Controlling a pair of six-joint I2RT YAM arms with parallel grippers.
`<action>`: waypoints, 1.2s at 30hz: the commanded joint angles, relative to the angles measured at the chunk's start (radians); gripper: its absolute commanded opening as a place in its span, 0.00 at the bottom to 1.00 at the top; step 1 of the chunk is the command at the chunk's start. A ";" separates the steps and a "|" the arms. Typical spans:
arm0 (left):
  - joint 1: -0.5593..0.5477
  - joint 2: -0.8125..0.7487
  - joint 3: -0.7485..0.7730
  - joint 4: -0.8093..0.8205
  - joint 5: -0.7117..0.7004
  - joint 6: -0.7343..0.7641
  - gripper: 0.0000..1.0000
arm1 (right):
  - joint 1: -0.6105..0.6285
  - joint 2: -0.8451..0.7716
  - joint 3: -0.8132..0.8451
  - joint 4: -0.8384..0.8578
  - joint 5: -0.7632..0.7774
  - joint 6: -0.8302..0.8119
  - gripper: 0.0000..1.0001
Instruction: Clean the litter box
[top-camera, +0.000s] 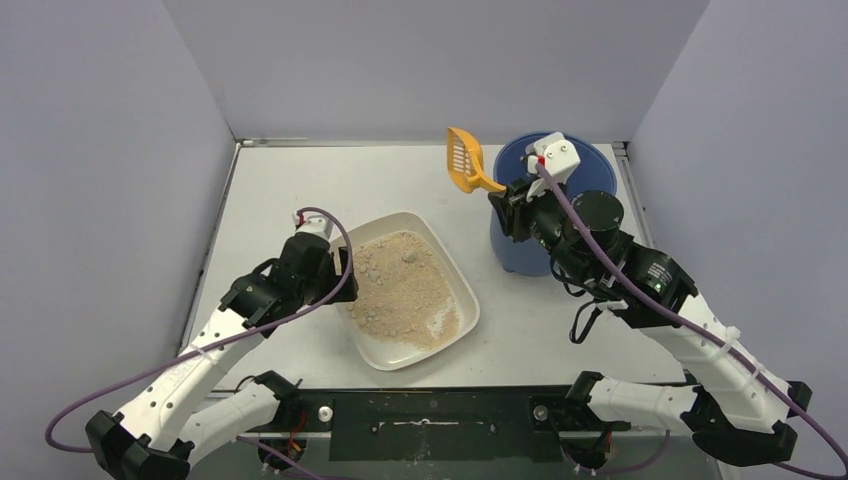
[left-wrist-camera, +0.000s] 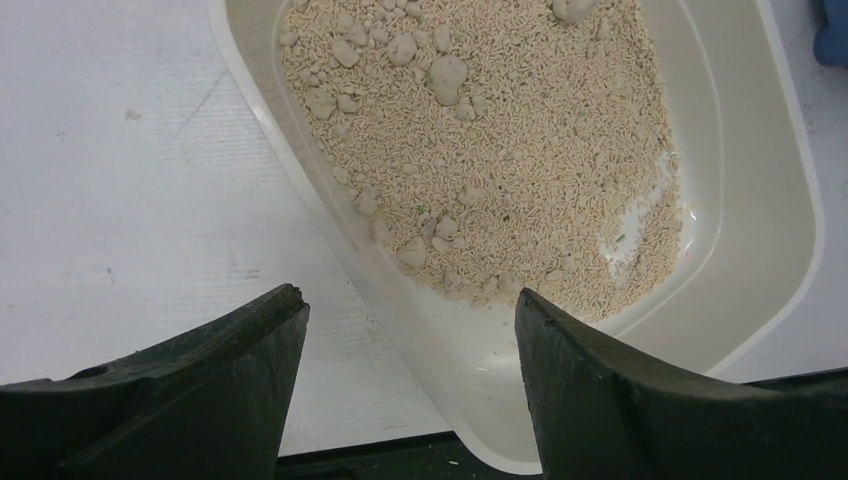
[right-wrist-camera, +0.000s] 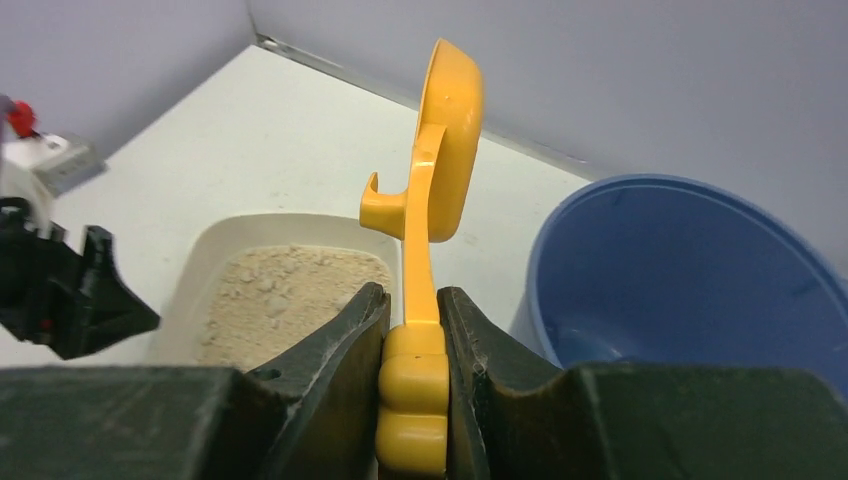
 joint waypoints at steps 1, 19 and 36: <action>0.007 0.011 -0.039 0.050 0.017 -0.099 0.73 | 0.006 0.004 -0.005 0.086 -0.084 0.211 0.00; 0.043 0.043 -0.222 0.228 0.102 -0.226 0.71 | 0.088 0.086 -0.286 0.105 -0.042 0.732 0.00; 0.086 0.124 -0.295 0.316 0.125 -0.236 0.64 | 0.131 0.141 -0.543 0.222 0.077 1.224 0.00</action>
